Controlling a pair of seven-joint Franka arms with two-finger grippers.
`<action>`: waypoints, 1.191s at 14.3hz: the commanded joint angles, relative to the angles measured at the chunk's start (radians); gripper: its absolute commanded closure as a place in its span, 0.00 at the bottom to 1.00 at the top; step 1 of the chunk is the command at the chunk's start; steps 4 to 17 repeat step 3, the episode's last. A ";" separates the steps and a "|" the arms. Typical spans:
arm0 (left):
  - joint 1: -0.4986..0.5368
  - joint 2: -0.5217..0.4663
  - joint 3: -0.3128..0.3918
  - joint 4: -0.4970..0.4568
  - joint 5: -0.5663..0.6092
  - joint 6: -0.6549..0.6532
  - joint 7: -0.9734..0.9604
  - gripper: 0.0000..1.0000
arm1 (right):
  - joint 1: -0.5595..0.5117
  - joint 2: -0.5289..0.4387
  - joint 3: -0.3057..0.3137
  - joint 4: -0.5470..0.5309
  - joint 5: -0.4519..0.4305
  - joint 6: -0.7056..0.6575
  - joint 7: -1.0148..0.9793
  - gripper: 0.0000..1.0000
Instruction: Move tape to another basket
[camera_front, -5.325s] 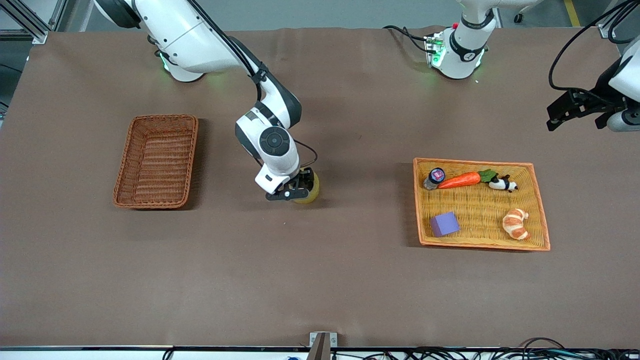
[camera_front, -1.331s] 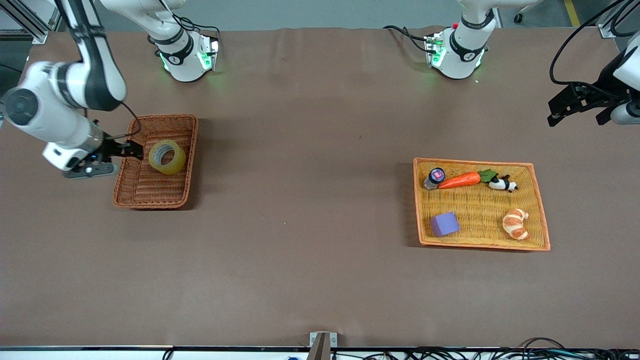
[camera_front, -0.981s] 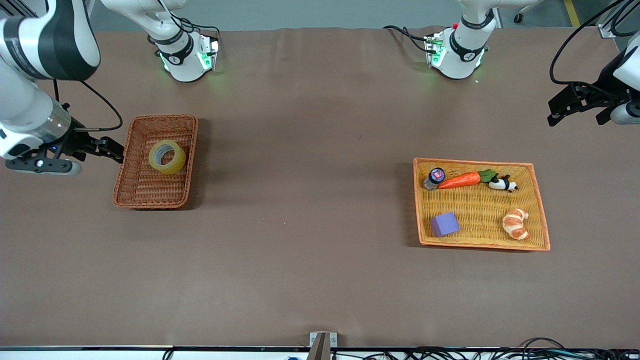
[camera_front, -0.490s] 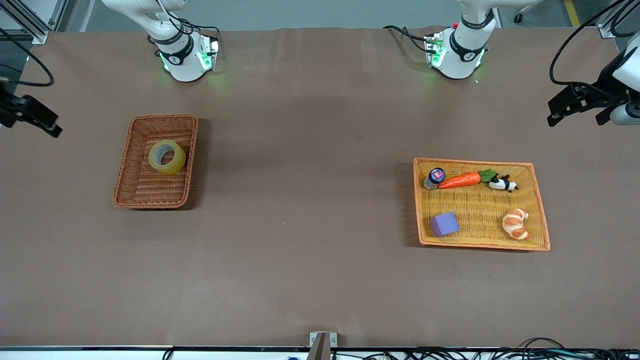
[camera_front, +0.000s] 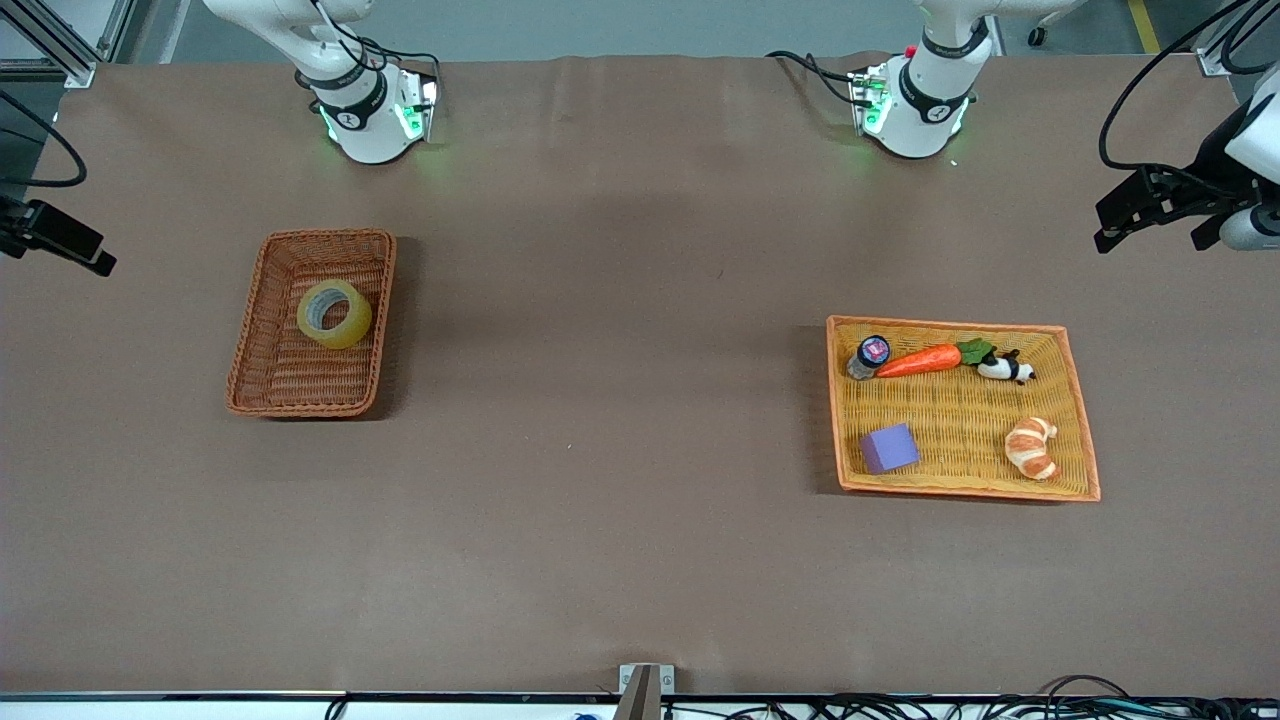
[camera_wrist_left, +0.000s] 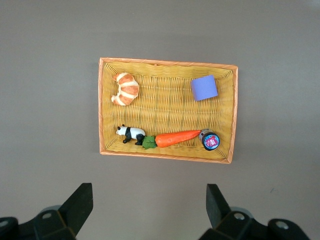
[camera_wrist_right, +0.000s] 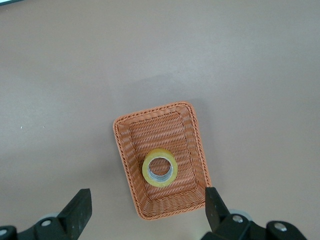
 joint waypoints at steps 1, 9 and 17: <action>-0.005 0.005 0.007 0.021 -0.018 -0.019 0.025 0.00 | -0.004 0.002 -0.006 0.018 0.020 -0.013 -0.015 0.00; -0.005 0.005 0.007 0.021 -0.018 -0.019 0.025 0.00 | -0.004 0.002 -0.006 0.018 0.020 -0.014 -0.016 0.00; -0.005 0.005 0.007 0.021 -0.018 -0.019 0.025 0.00 | -0.004 0.002 -0.006 0.018 0.020 -0.014 -0.016 0.00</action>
